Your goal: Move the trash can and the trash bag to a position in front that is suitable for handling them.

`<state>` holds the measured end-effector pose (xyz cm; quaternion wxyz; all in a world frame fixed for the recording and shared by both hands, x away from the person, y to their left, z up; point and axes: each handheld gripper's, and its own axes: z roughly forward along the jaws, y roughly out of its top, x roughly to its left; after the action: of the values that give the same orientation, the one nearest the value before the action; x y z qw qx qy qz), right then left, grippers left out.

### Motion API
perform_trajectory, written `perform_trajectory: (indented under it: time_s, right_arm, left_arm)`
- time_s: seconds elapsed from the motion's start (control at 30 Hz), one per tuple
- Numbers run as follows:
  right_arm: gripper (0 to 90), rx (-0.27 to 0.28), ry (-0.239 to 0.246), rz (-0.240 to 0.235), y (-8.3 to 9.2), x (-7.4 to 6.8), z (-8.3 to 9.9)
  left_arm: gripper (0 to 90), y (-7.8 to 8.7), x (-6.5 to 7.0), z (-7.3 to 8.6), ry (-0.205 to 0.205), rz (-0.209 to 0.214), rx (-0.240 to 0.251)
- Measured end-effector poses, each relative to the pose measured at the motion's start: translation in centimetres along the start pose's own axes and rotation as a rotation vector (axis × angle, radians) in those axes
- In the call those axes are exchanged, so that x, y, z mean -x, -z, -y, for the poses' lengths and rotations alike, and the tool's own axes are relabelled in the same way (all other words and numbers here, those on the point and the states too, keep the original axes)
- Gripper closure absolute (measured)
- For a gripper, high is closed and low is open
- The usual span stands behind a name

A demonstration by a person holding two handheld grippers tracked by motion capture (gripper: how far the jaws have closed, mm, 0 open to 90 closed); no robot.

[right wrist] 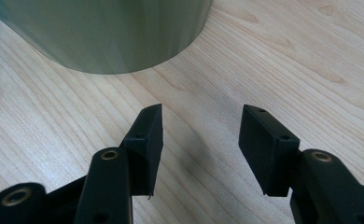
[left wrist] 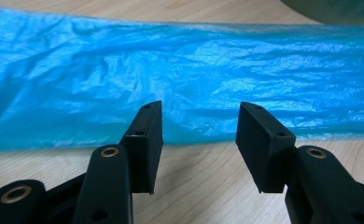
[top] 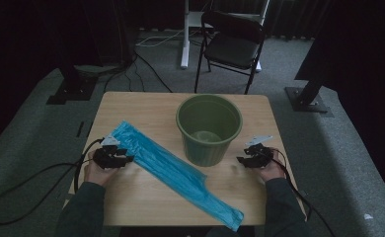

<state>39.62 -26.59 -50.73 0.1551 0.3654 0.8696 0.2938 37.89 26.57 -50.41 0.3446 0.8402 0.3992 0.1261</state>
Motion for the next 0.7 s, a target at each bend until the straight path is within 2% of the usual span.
perform_trajectory:
  time_s: [0.07, 0.17, 0.37, 0.47, 0.7]
  right_arm:
    - [48.1, 0.001, 0.003, -0.002, 0.0, -0.1, -0.1]
    - [48.1, 0.004, 0.011, -0.001, 0.0, -0.3, -0.2]
    - [47.9, 0.005, 0.019, 0.0, 0.0, -0.5, -0.4]
    - [47.9, 0.005, 0.019, 0.003, 0.1, -0.6, -0.4]
    - [47.9, 0.006, 0.02, 0.002, 0.0, -0.7, -0.5]
  left_arm:
    - [50.6, -0.5, 0.3, -0.2, -0.021, 0.003, -0.012]
    - [50.6, -1.2, 0.6, -0.4, -0.032, 0.013, -0.027]
    - [50.6, -2.4, 0.0, -0.4, -0.024, 0.031, -0.065]
    - [50.7, -2.9, -0.4, -0.5, -0.012, 0.024, -0.083]
    - [53.3, -3.7, -0.7, -0.9, -0.025, -0.001, -0.107]
